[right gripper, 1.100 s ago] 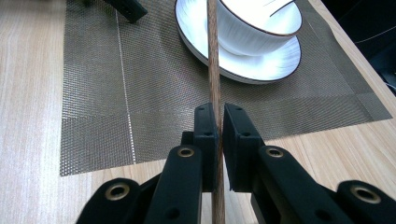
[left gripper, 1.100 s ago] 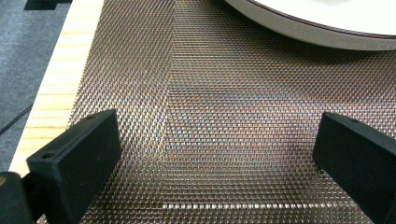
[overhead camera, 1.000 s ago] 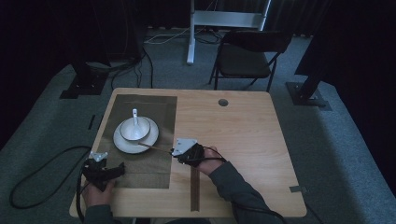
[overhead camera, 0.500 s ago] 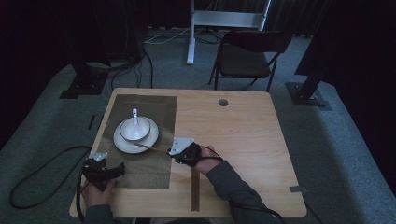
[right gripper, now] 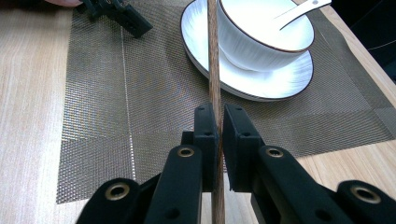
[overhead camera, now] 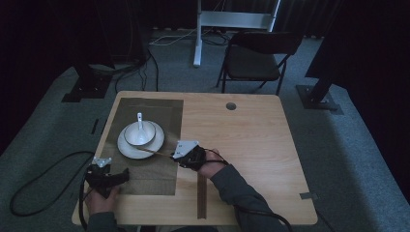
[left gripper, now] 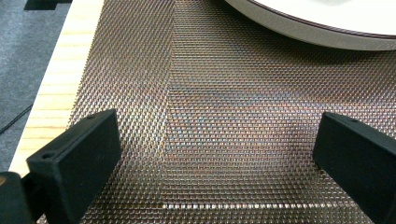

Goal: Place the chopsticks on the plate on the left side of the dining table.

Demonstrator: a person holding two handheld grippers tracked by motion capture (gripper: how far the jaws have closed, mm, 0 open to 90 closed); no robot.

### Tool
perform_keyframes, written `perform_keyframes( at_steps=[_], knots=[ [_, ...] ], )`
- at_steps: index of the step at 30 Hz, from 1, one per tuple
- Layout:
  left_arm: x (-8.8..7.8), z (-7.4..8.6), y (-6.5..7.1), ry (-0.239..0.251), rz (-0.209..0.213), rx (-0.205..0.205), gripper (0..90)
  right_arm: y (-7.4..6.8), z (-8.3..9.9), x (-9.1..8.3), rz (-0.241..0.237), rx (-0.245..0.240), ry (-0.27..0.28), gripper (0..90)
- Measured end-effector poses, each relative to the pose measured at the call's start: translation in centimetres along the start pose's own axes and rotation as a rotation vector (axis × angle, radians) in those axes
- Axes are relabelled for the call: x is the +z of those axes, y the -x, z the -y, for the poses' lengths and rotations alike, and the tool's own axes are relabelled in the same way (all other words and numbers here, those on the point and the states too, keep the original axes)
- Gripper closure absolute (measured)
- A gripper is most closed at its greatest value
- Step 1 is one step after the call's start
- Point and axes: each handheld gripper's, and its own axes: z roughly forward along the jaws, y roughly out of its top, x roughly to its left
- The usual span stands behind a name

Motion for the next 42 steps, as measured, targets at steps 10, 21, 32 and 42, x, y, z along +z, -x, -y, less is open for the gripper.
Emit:
perform_keyframes(
  at_steps=[10, 21, 32, 42],
  knots=[
    [0.0, 0.0, 0.0, 0.001, 0.0, -0.002, 1.4, 0.0, -0.2, 0.5, -0.009, -0.002, -0.001, 84.5],
    [0.0, 0.0, 0.0, 0.0, 0.0, -0.001, 1.4, 0.1, -0.6, 0.8, -0.012, -0.009, -0.002, 84.5],
    [0.0, 0.0, 0.0, -0.001, 0.0, 0.0, 1.5, 0.2, -1.2, 1.3, -0.022, -0.02, 0.001, 84.5],
    [0.0, 0.0, 0.0, 0.0, 0.0, -0.001, 1.4, -0.1, -1.5, 1.8, -0.036, -0.027, -0.006, 84.5]
  ],
)
